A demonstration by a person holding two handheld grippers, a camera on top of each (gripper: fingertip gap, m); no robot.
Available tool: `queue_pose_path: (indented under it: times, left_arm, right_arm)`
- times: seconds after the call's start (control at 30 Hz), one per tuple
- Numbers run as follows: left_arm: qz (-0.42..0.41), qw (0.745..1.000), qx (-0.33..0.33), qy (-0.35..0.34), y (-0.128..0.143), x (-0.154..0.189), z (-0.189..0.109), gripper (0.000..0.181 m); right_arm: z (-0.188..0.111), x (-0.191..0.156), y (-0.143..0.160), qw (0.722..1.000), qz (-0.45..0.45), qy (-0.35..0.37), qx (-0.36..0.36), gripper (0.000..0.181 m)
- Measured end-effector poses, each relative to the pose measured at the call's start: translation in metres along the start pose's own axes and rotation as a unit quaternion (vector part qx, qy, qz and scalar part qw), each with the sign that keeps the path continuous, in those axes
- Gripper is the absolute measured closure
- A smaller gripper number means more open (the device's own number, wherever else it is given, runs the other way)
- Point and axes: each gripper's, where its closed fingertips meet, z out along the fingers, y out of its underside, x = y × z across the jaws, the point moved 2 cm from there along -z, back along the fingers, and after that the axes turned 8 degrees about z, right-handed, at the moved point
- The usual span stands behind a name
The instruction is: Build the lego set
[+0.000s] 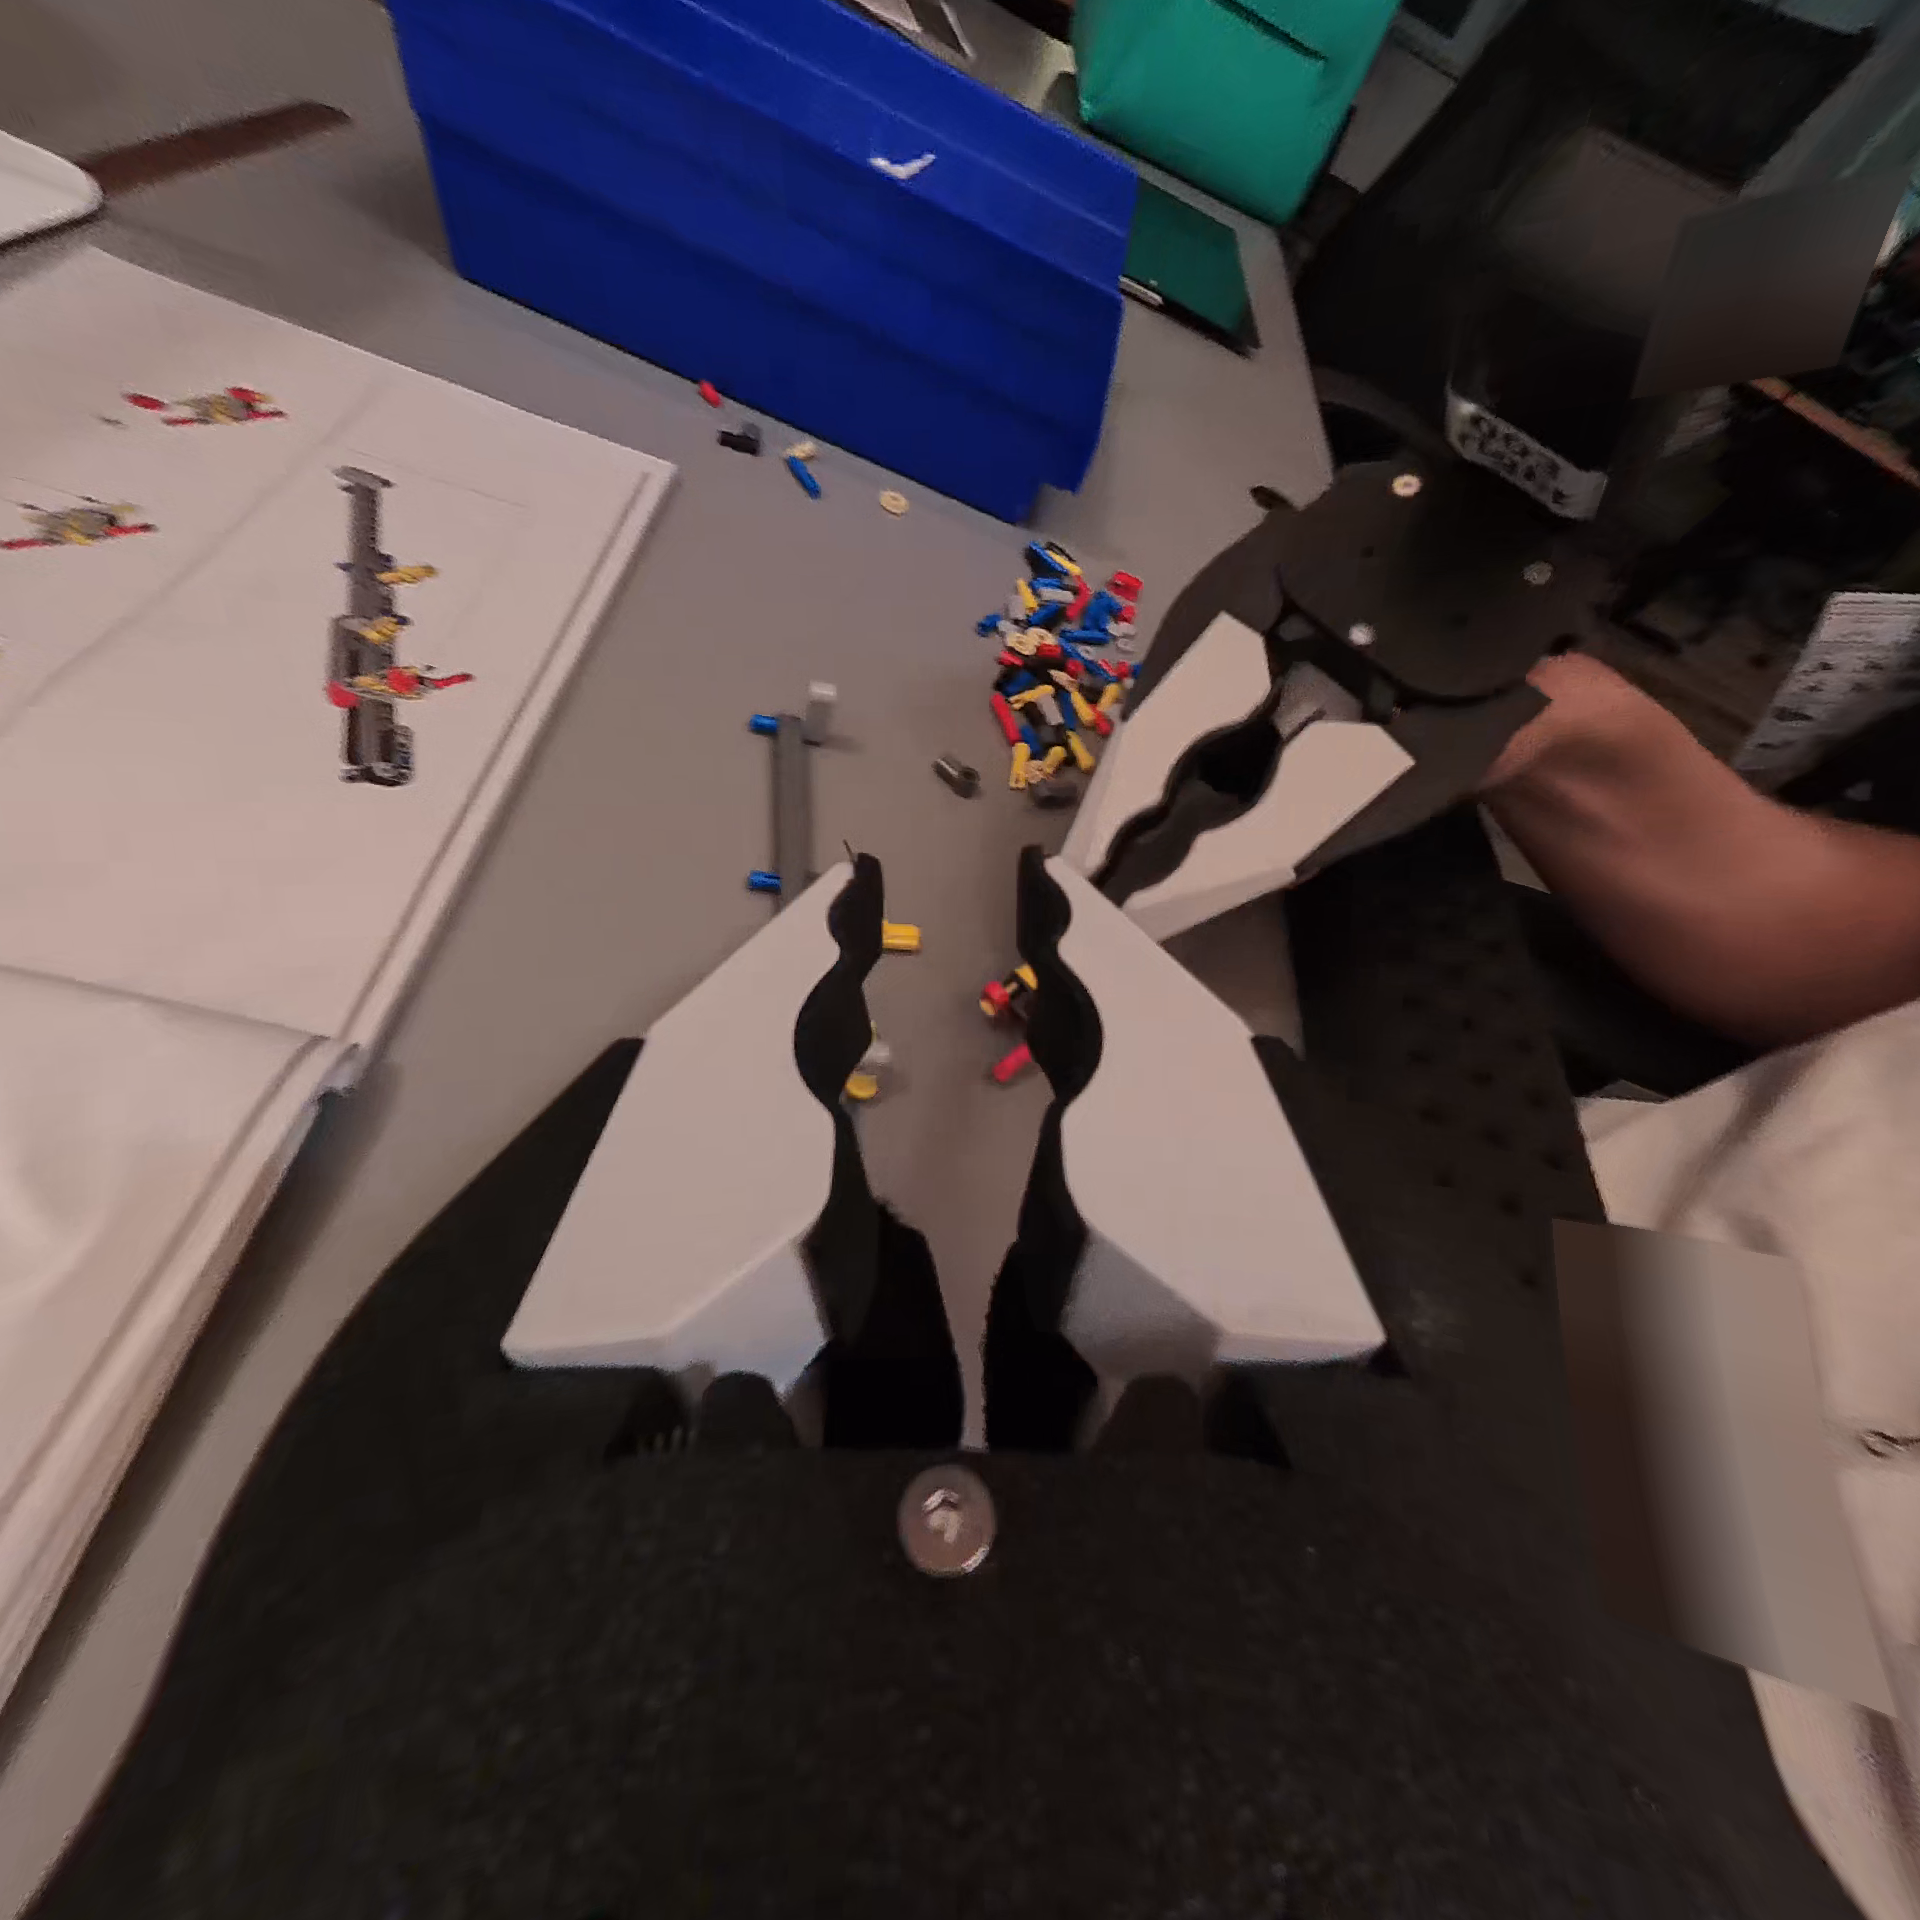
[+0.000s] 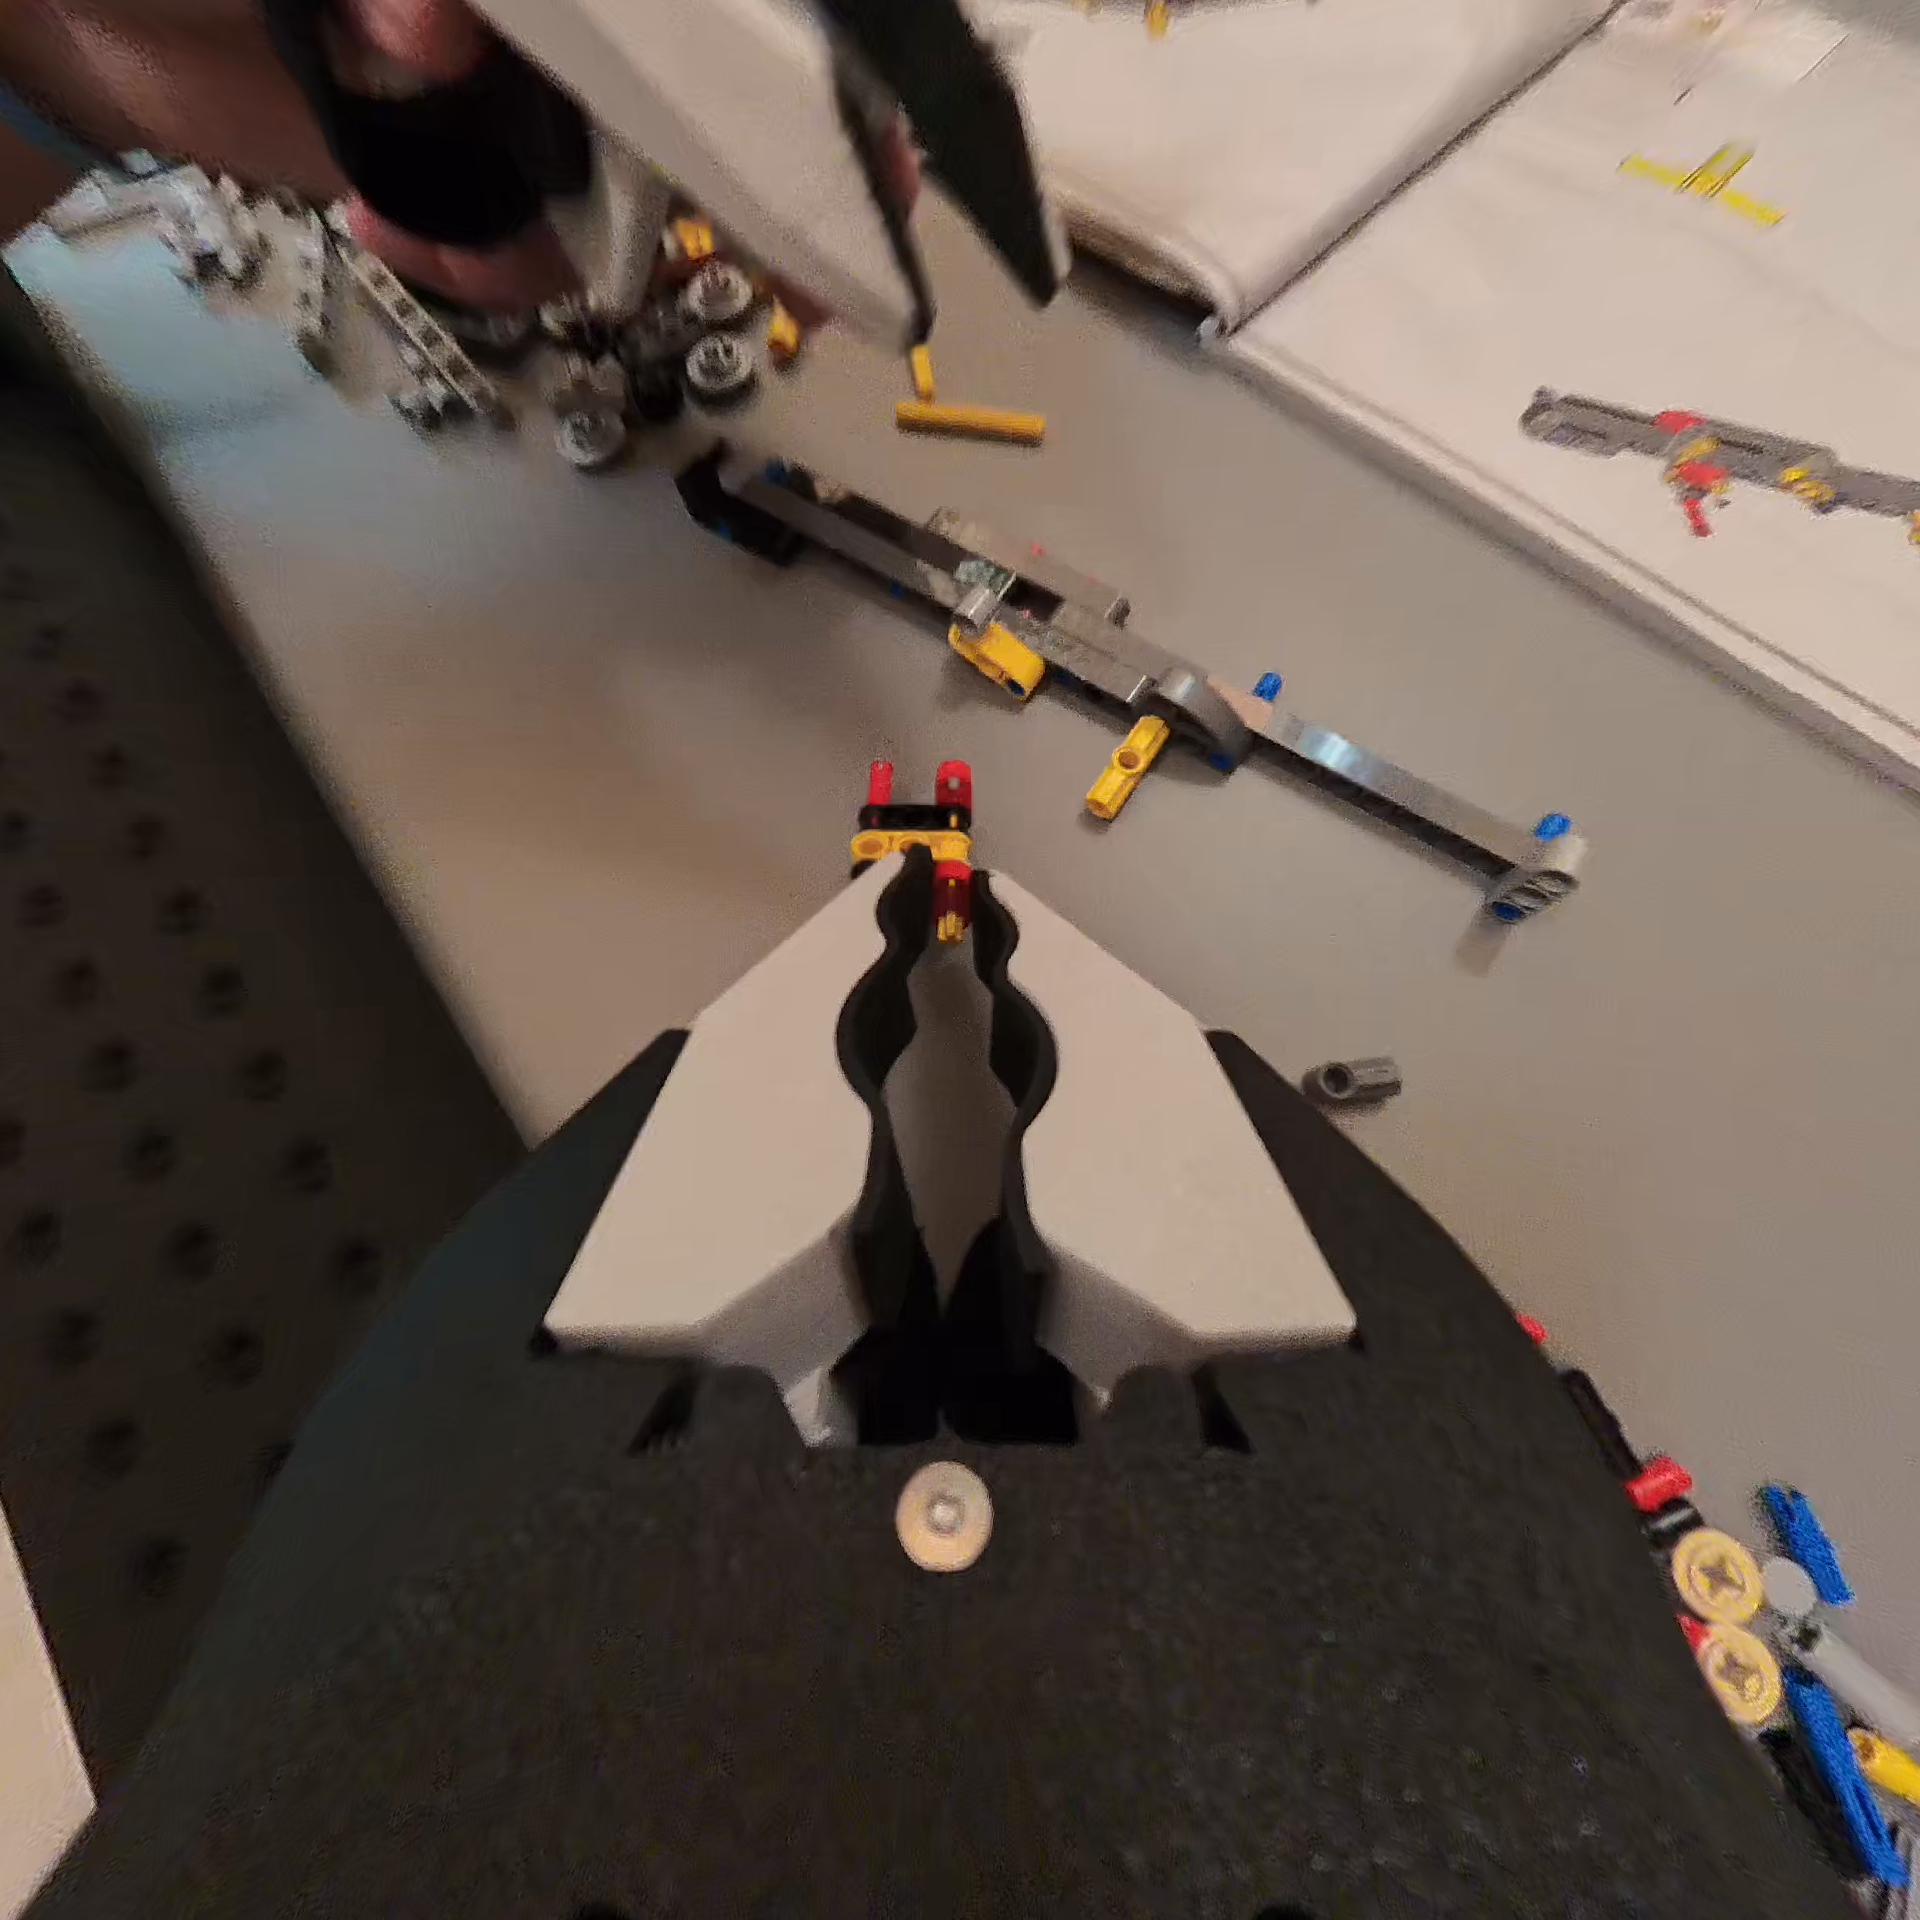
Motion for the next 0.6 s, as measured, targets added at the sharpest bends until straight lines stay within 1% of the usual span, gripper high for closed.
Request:
queue_pose_path:
  times: [0.07, 0.17, 0.23, 0.3, 0.33, 0.4, 0.43, 0.5, 0.53, 0.6]
  left_arm:
    - [0.018, 0.999, -0.008, -0.039, 0.001, -0.009, -0.002, 0.159]
    - [0.056, 0.994, -0.019, -0.097, 0.003, -0.019, -0.006, 0.161]
    - [0.072, 0.988, -0.015, -0.139, 0.001, -0.027, -0.011, 0.161]
    - [0.08, 0.983, 0.0, -0.164, -0.001, -0.029, -0.016, 0.167]
    - [0.086, 0.982, 0.016, -0.166, -0.004, -0.028, -0.018, 0.17]
    - [0.09, 0.98, 0.047, -0.173, -0.009, -0.026, -0.024, 0.169]
    - [0.09, 0.979, 0.051, -0.174, -0.009, -0.025, -0.026, 0.167]
    - [0.094, 0.982, 0.039, -0.16, -0.005, -0.022, -0.026, 0.162]
    - [0.105, 0.985, 0.022, -0.138, -0.001, -0.017, -0.024, 0.163]
    - [0.129, 0.989, -0.023, -0.074, 0.012, -0.002, -0.021, 0.162]
  right_arm:
    - [0.01, -0.002, 0.0, 1.0, -0.018, 0.01, -0.022, 0.175]
    - [0.017, -0.009, -0.005, 0.999, -0.042, 0.011, -0.02, 0.174]
    - [0.021, -0.013, -0.002, 0.998, -0.051, 0.006, -0.029, 0.174]
    - [0.024, -0.014, 0.001, 0.997, -0.06, 0.008, -0.038, 0.174]
    - [0.025, -0.014, 0.001, 0.998, -0.06, 0.007, -0.035, 0.174]
    - [0.026, -0.015, 0.001, 0.998, -0.048, -0.003, -0.03, 0.174]
    - [0.026, -0.015, 0.001, 0.999, -0.043, -0.008, -0.028, 0.174]
    - [0.027, -0.015, 0.001, 0.999, -0.043, -0.013, -0.02, 0.175]
    - [0.027, -0.015, 0.001, 0.999, -0.043, -0.015, -0.014, 0.175]
    - [0.027, -0.015, 0.001, 0.999, -0.044, -0.024, -0.006, 0.175]
